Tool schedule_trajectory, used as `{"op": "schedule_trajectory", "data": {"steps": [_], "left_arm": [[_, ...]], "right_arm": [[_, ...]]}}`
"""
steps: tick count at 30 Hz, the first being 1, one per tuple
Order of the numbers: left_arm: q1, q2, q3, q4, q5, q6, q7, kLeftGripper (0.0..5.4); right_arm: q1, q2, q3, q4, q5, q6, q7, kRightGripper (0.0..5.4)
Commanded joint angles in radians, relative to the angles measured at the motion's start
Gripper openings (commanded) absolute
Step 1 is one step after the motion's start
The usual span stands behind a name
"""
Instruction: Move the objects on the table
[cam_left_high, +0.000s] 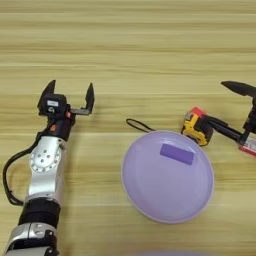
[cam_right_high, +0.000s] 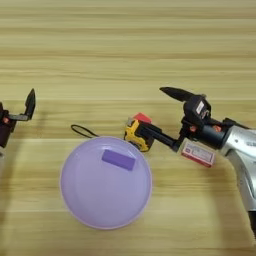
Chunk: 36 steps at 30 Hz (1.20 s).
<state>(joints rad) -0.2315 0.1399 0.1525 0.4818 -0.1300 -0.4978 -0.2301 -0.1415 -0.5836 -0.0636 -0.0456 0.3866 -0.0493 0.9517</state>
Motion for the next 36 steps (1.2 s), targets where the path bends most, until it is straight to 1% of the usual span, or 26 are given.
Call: {"op": "schedule_trajectory", "data": {"steps": [1,9,14,21,28,32,36], "left_arm": [[0.0,0.006,0.0,-0.009,-0.004,-0.003,-0.005,5.4],[0.0,0.005,0.0,-0.007,-0.003,-0.004,-0.003,5.4],[-0.001,0.006,0.001,-0.008,-0.004,-0.004,-0.004,5.4],[-0.002,0.009,0.002,-0.007,-0.005,-0.004,-0.005,5.4],[0.0,0.01,0.002,-0.014,-0.005,-0.002,-0.006,5.4],[0.0,0.012,0.003,-0.014,-0.005,-0.001,-0.005,5.4],[0.001,0.012,0.003,-0.014,-0.006,0.0,-0.008,5.4]], "right_arm": [[0.0,0.003,-0.013,-0.031,0.019,0.021,-0.007,5.38],[0.008,0.014,-0.017,-0.095,0.05,0.039,-0.017,5.38],[0.023,0.015,-0.007,-0.142,0.053,0.053,-0.018,5.38],[0.05,0.005,0.003,-0.214,0.067,0.084,-0.01,5.38],[0.101,-0.023,0.042,-0.279,0.055,0.105,0.034,5.38],[0.096,-0.03,0.075,-0.284,0.039,0.118,0.045,5.38],[0.062,-0.04,0.124,-0.286,0.016,0.171,0.051,5.38]]}}
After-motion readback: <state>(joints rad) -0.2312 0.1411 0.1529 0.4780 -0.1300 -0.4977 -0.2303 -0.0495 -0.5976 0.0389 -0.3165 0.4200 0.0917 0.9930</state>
